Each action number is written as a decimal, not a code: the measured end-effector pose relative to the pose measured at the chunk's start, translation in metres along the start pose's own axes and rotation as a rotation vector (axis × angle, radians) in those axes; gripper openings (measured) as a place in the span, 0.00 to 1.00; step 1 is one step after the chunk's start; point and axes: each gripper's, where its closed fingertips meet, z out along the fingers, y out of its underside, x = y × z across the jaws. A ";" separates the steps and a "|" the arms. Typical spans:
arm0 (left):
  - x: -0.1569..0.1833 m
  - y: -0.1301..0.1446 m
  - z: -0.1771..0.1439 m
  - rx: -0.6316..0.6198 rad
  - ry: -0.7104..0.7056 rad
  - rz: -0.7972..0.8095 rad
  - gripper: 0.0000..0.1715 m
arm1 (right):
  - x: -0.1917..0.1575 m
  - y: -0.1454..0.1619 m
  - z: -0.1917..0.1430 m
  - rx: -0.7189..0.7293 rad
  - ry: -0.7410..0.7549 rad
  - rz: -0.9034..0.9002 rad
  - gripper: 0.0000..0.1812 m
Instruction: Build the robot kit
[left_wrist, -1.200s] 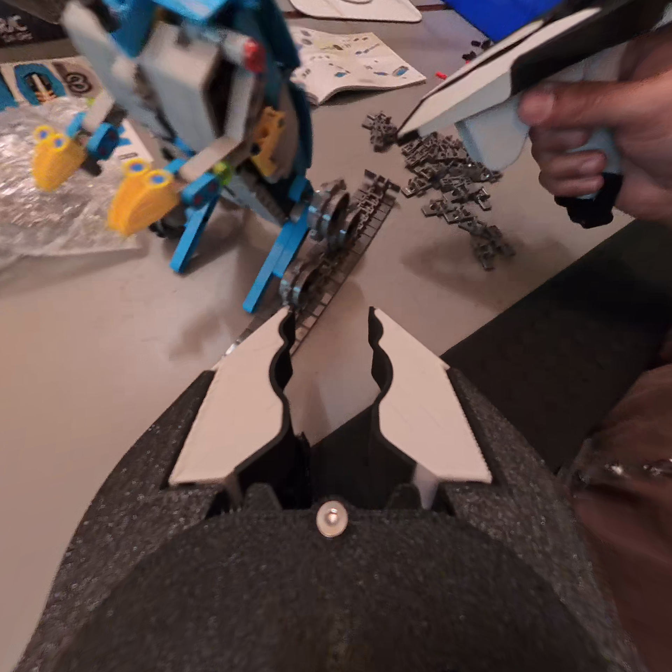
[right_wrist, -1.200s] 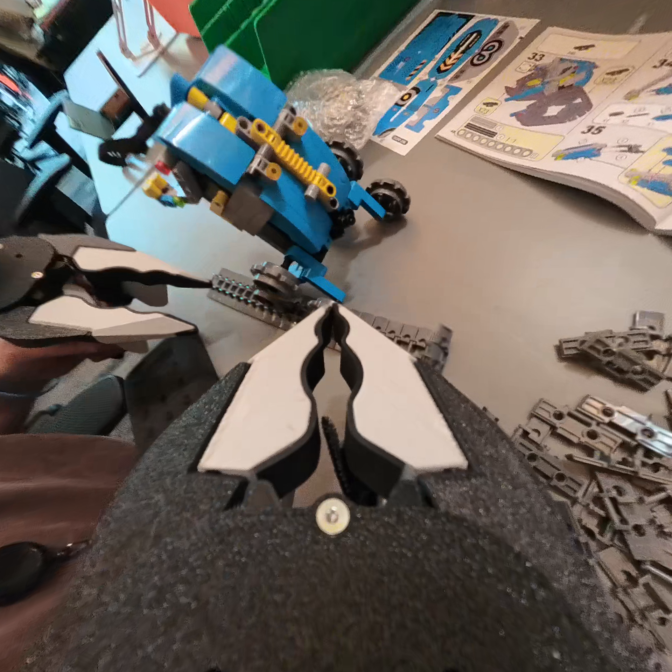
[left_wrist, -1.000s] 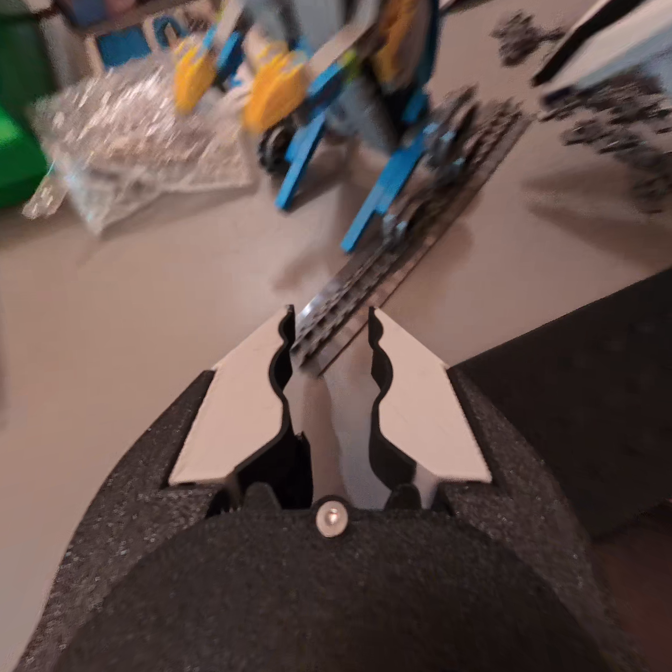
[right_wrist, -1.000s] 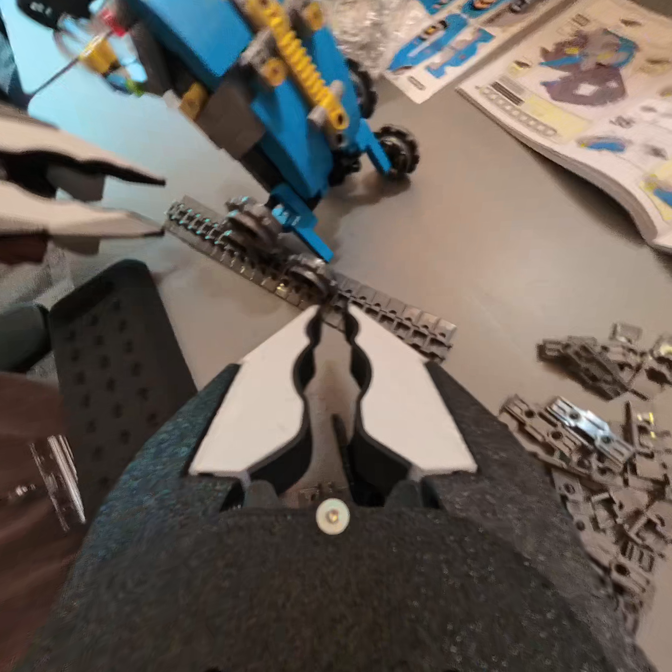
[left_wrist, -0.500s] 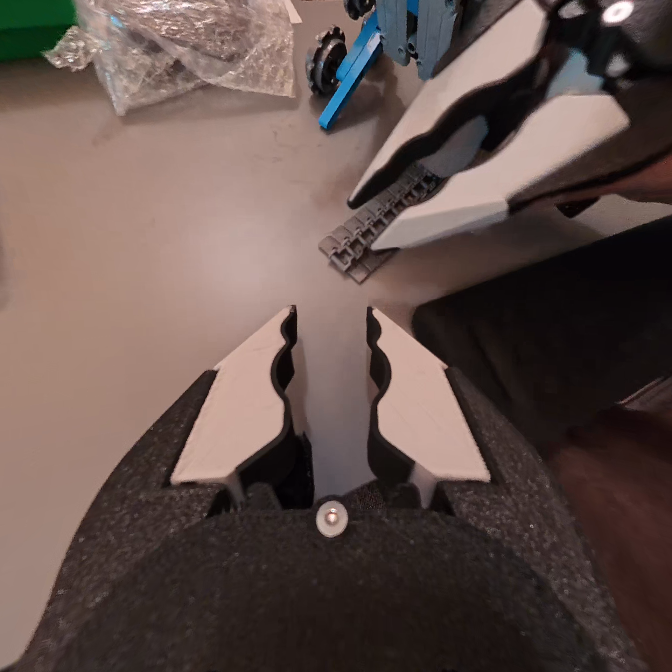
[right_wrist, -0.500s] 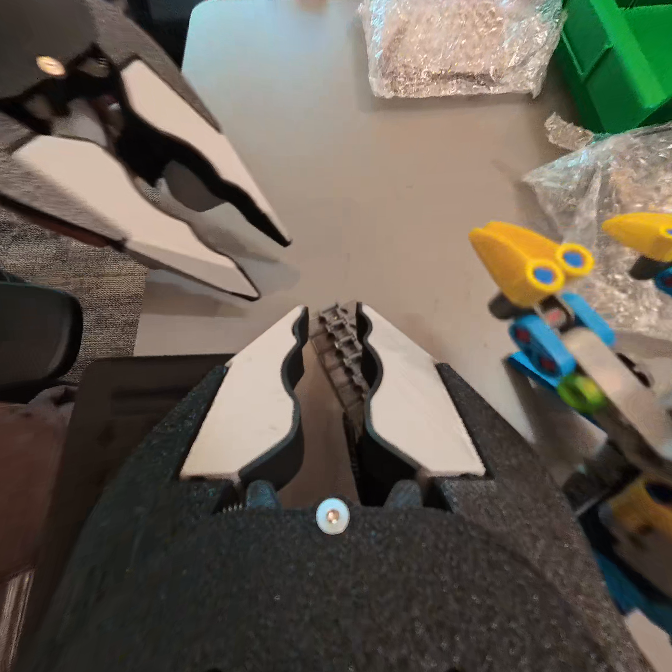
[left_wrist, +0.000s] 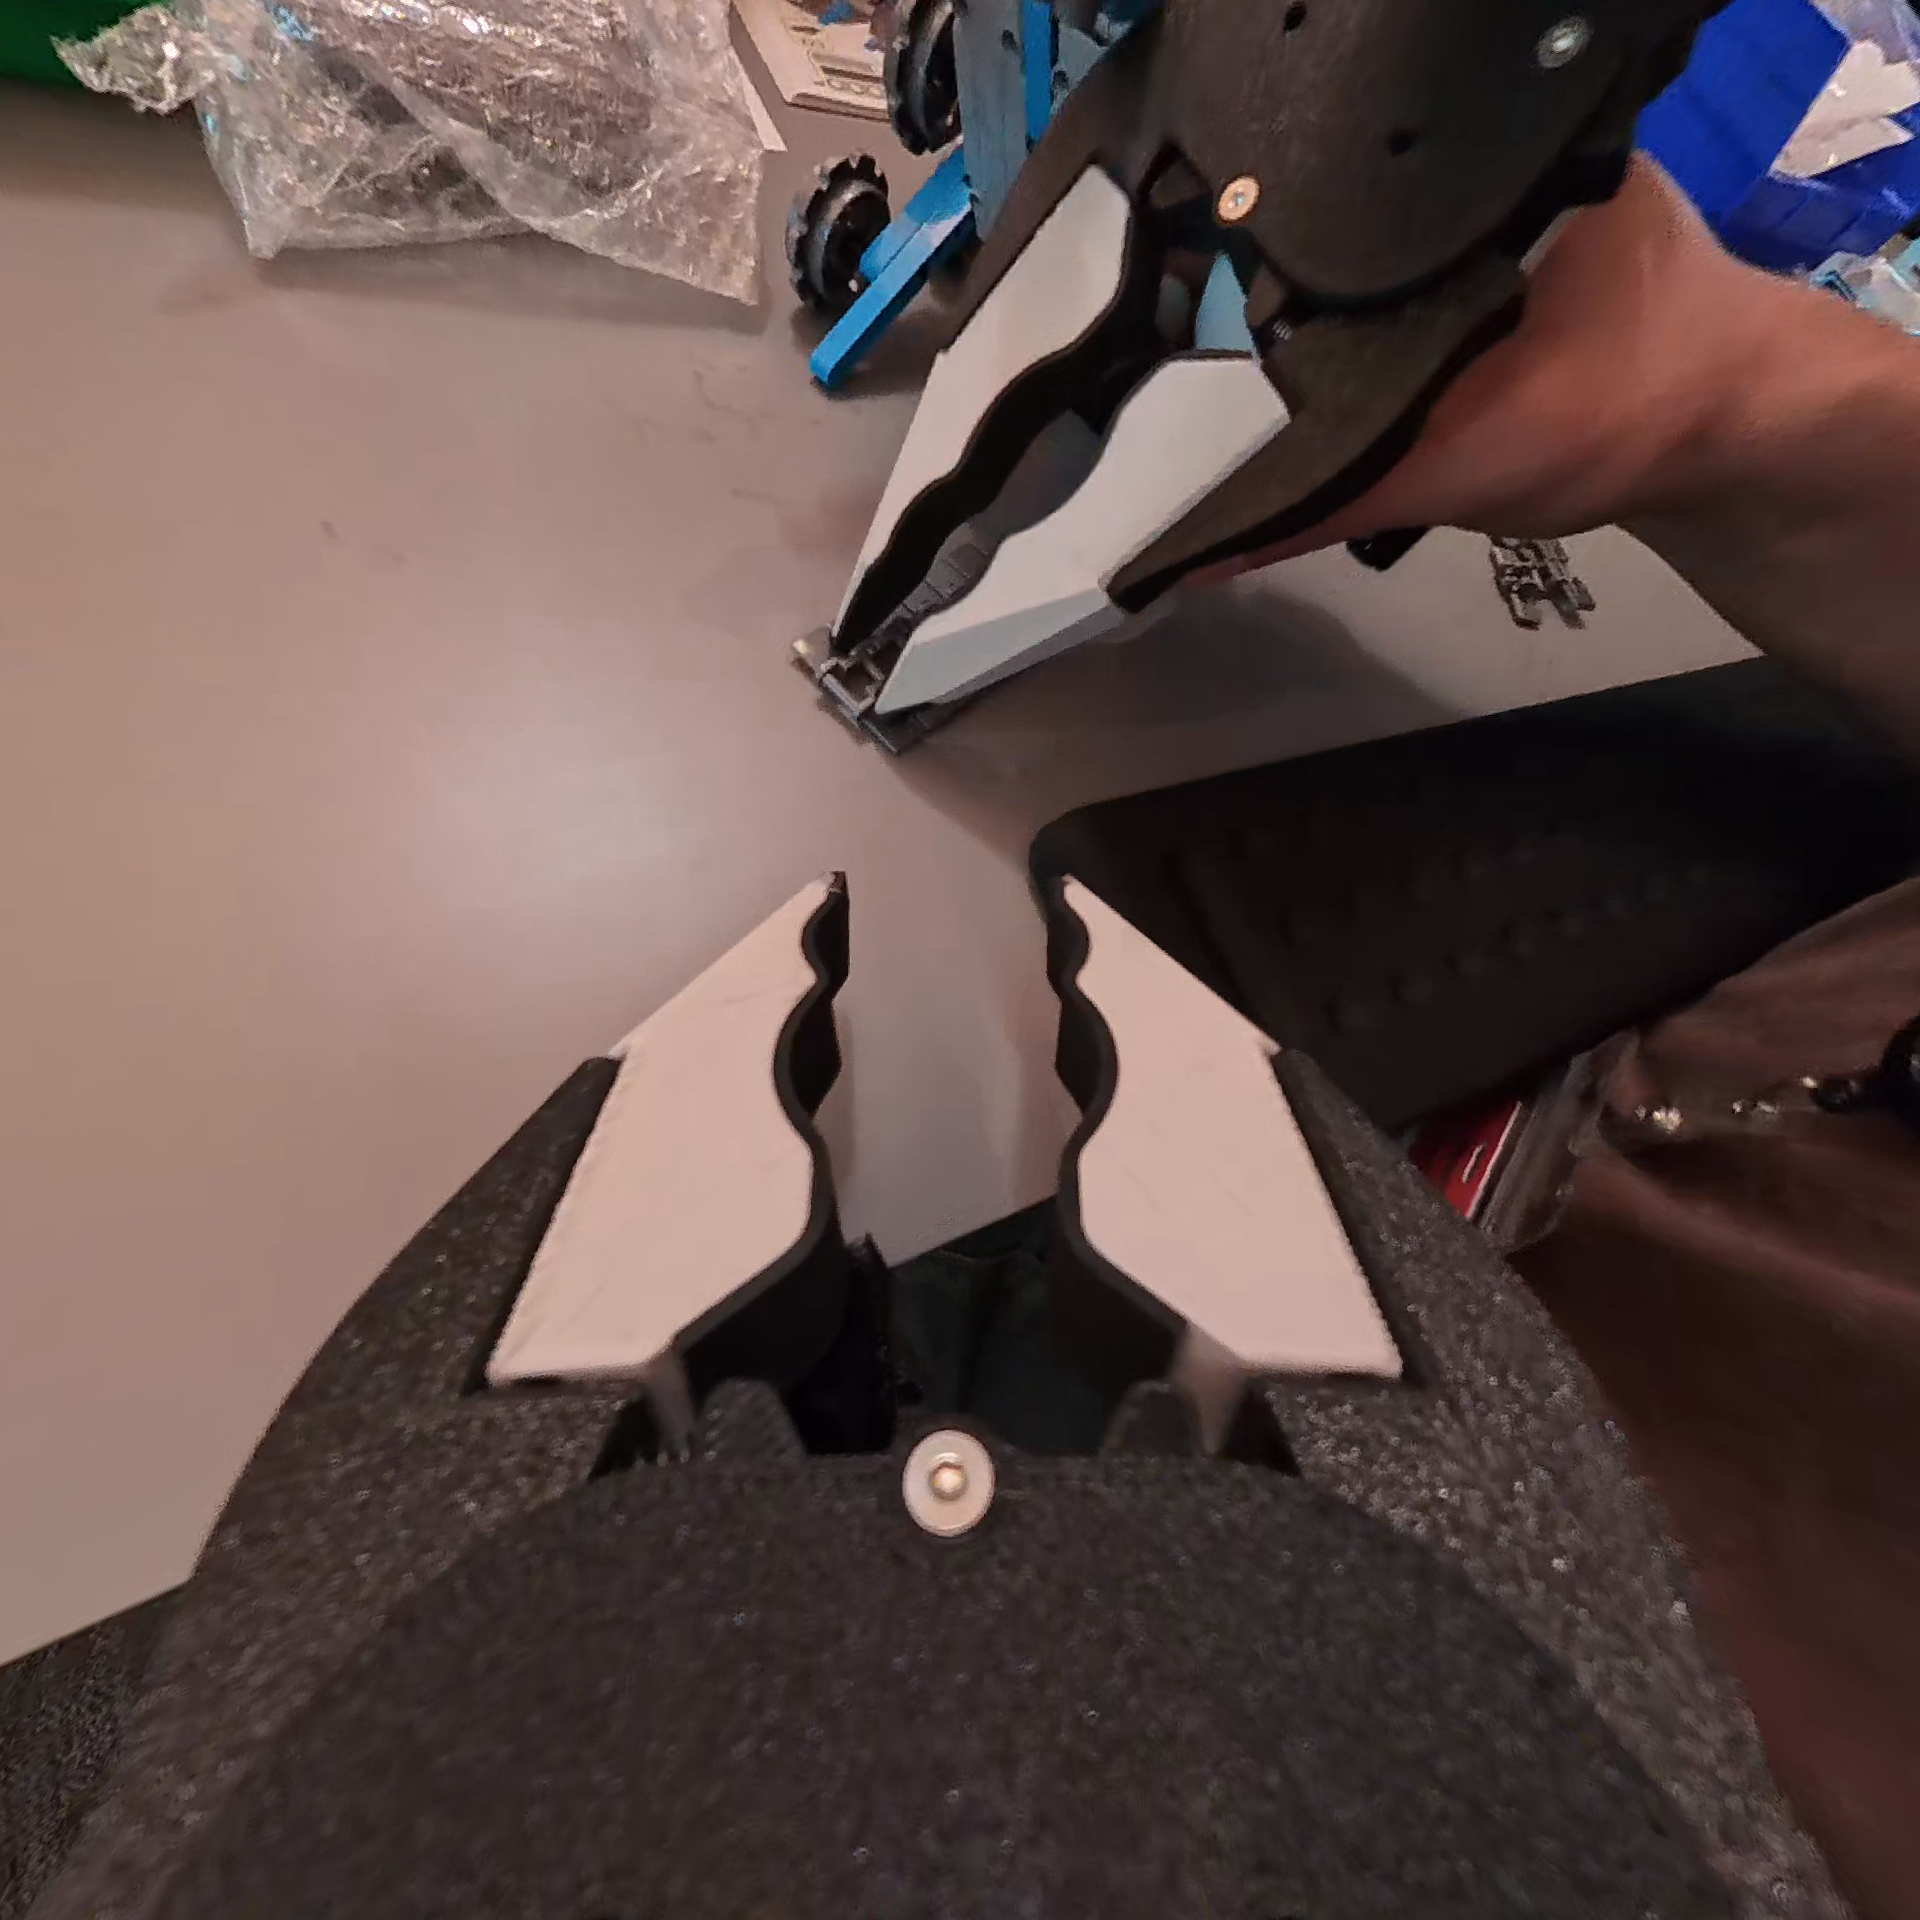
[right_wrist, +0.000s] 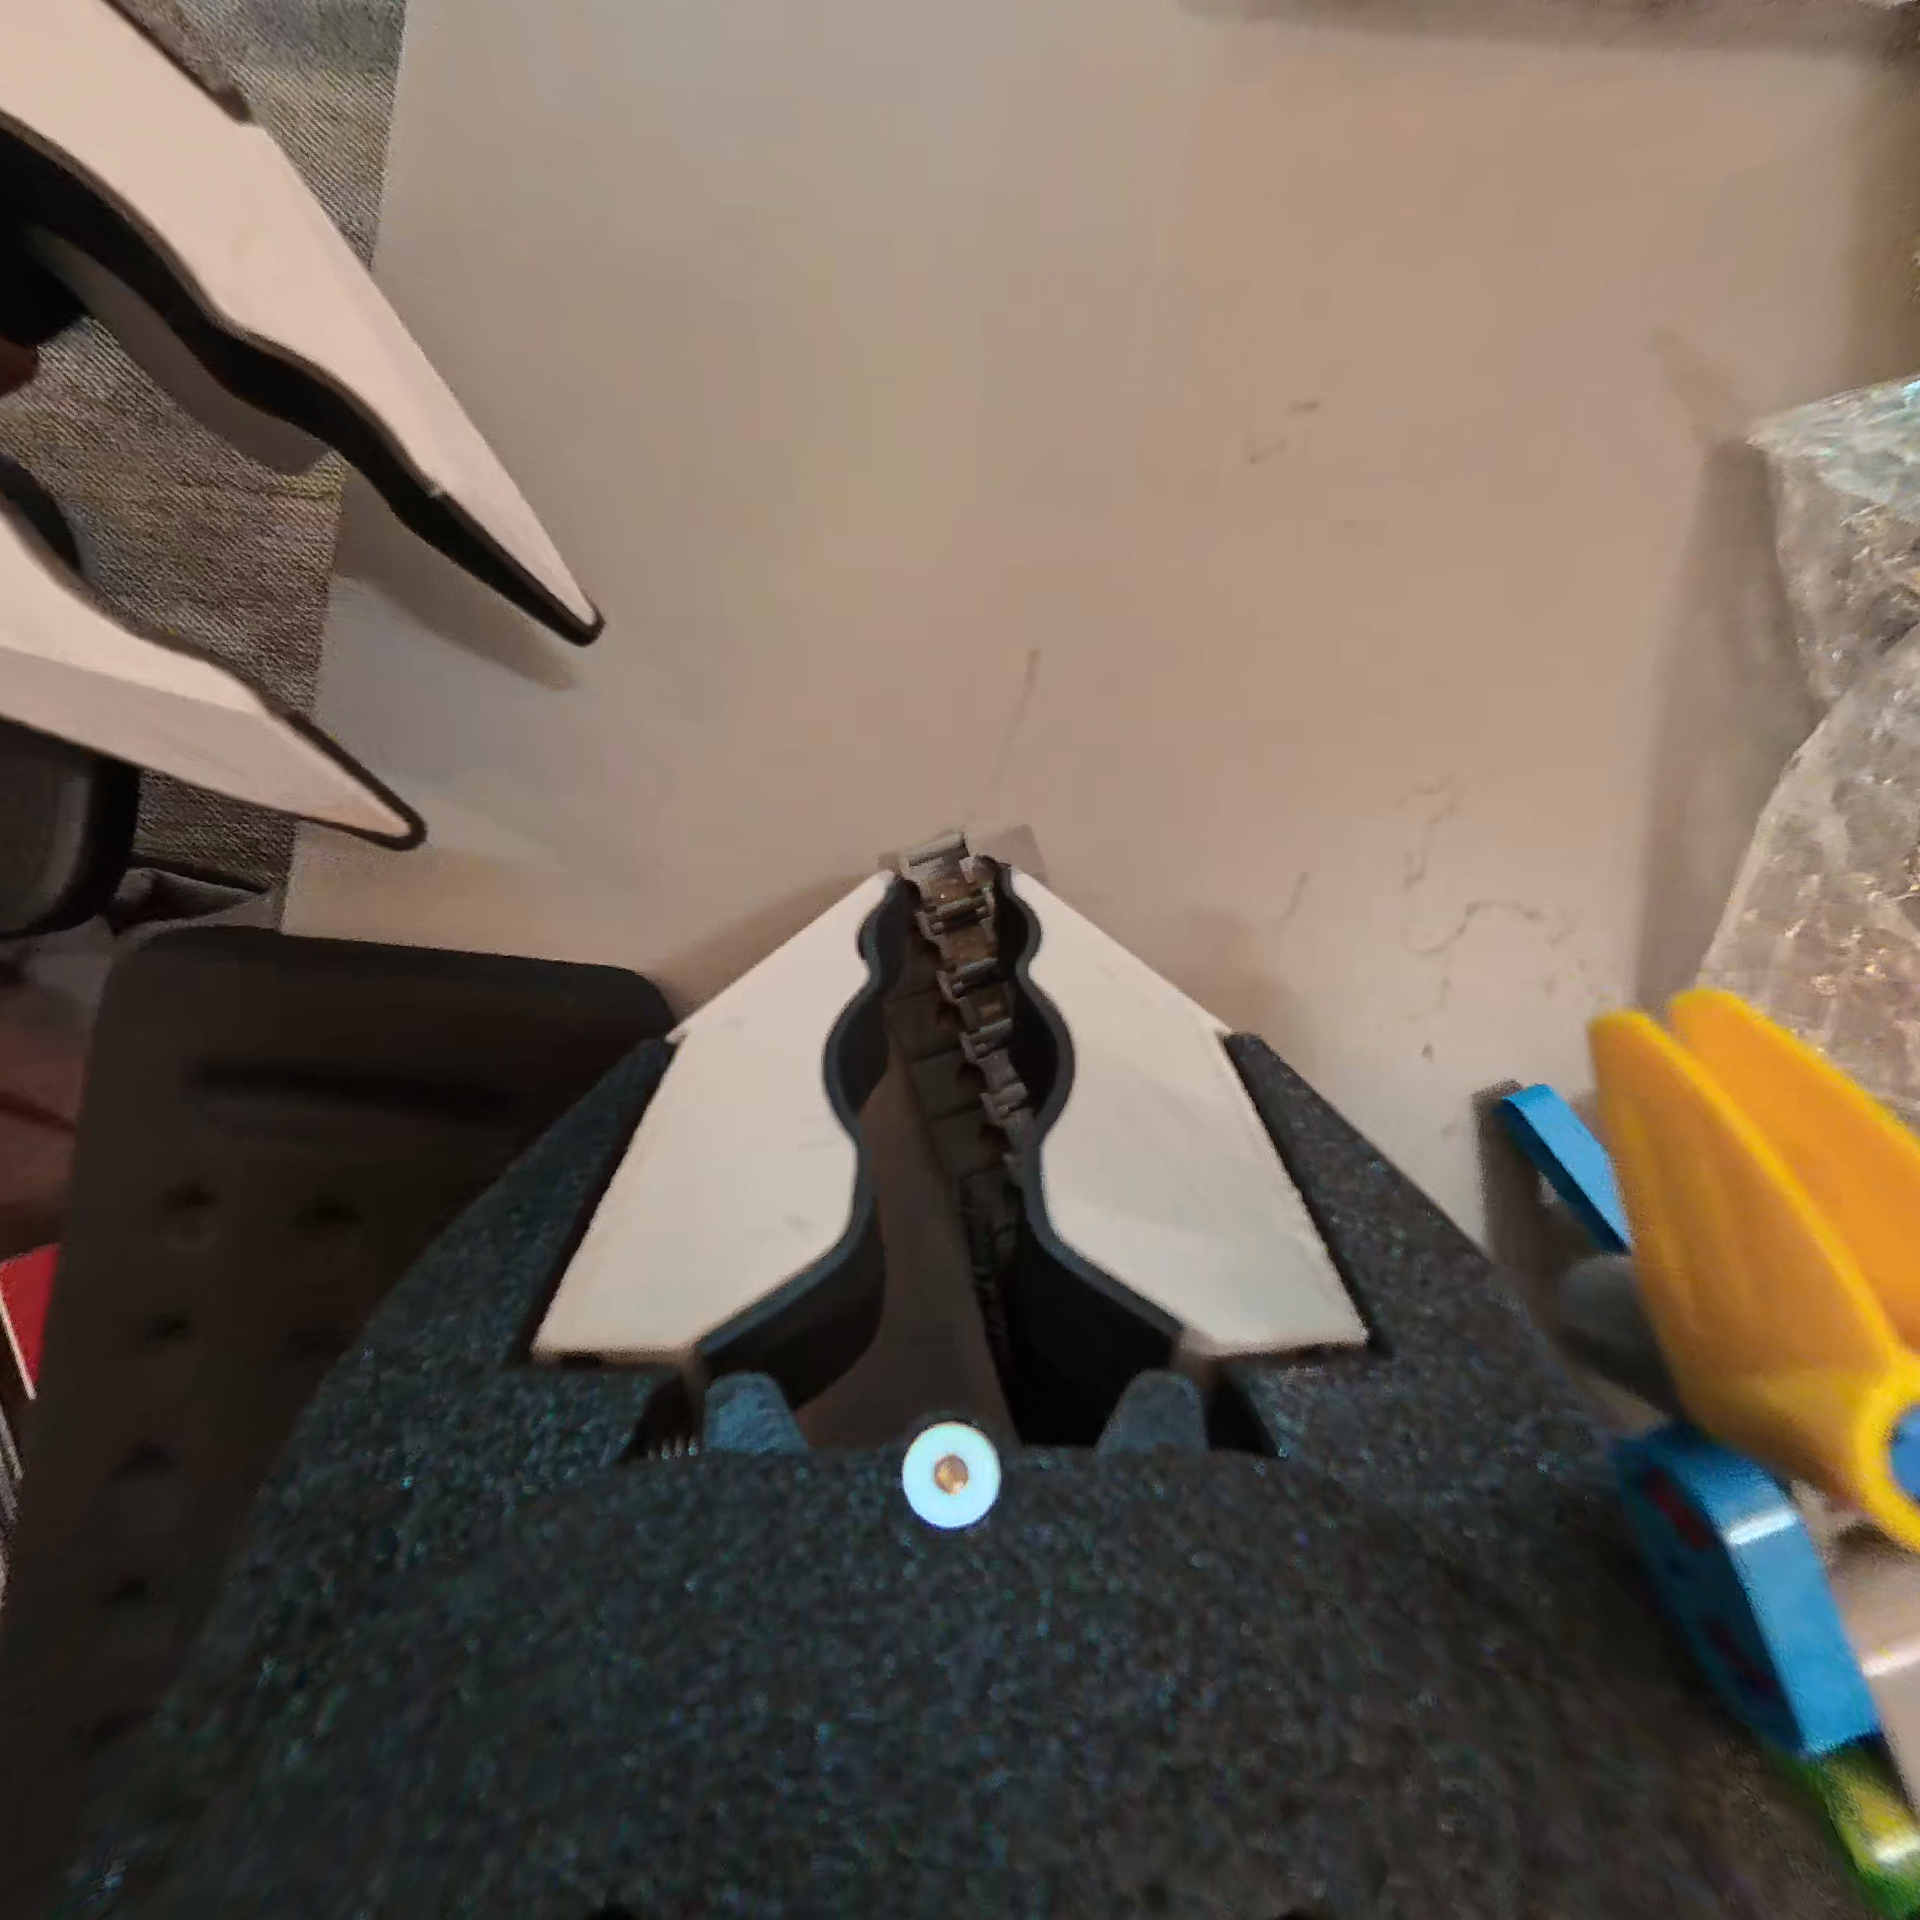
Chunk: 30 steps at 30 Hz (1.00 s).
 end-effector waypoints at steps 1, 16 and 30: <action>-0.001 0.000 0.004 -0.007 -0.012 -0.008 0.22 | 0.000 0.000 0.000 0.000 0.007 -0.010 0.09; 0.030 -0.055 0.060 0.125 0.046 -0.022 0.22 | 0.009 -0.014 -0.081 0.447 0.048 0.090 0.09; 0.059 -0.094 0.102 0.125 -0.155 0.188 0.05 | 0.032 0.028 -0.147 0.588 0.056 0.168 0.00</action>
